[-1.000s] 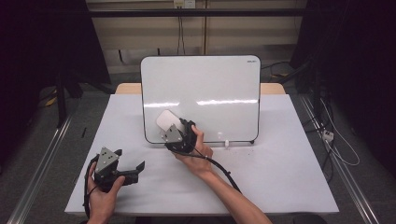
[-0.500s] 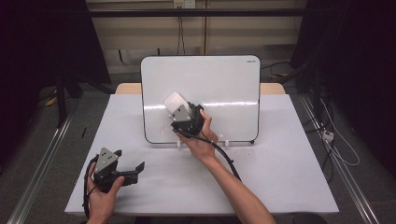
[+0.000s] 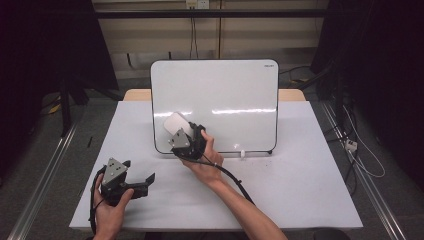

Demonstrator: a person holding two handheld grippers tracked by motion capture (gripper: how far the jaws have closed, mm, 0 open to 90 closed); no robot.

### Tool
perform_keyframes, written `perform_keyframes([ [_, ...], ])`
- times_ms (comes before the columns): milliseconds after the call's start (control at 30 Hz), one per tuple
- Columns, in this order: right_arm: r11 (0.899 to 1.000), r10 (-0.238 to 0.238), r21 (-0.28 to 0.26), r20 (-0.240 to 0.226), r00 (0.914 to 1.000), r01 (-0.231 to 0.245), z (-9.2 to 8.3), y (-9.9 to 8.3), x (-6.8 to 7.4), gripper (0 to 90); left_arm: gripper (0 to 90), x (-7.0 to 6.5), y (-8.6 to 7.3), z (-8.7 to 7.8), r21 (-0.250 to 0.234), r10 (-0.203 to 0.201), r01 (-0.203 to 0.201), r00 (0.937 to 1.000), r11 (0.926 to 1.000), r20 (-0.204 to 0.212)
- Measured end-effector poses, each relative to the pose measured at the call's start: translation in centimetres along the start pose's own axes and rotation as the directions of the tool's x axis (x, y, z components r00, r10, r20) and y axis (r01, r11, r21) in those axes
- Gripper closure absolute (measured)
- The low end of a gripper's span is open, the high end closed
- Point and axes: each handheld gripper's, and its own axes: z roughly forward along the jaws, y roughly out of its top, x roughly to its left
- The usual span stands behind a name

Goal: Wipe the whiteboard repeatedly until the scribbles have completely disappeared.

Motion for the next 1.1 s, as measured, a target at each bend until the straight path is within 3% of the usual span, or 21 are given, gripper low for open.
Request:
perform_keyframes([
  [200,0.999,-0.040,-0.003,-0.013,0.9991,0.040,0.0,0.0,1.4,31.6,5.2,0.0,0.0,0.0,-0.002,-0.001,0.001,1.0000,1.0000,0.001],
  [433,0.998,-0.055,-0.002,-0.029,0.9981,0.055,-0.1,-0.3,0.8,31.6,5.3,0.2,-0.1,-0.2,-0.007,-0.005,0.005,1.0000,1.0000,-0.002],
  [600,1.000,-0.010,0.008,-0.012,0.9999,0.010,-0.4,-0.7,-1.1,31.6,5.2,0.2,-0.1,-0.2,-0.008,-0.008,0.008,1.0000,0.9999,-0.003],
  [800,0.997,0.074,0.012,0.031,0.9968,-0.074,-0.4,-0.4,-4.3,31.6,5.2,0.2,0.0,-0.2,-0.008,-0.003,0.003,1.0000,1.0000,-0.005],
  [900,0.994,0.108,0.012,0.048,0.9930,-0.108,-0.1,0.2,-4.7,31.6,5.3,0.2,0.0,-0.2,-0.008,-0.005,0.005,1.0000,1.0000,-0.005],
  [1100,0.994,0.111,0.003,0.074,0.9911,-0.111,0.0,0.4,-4.2,31.5,5.3,0.1,0.0,-0.1,-0.005,-0.003,0.003,1.0000,1.0000,-0.004],
])
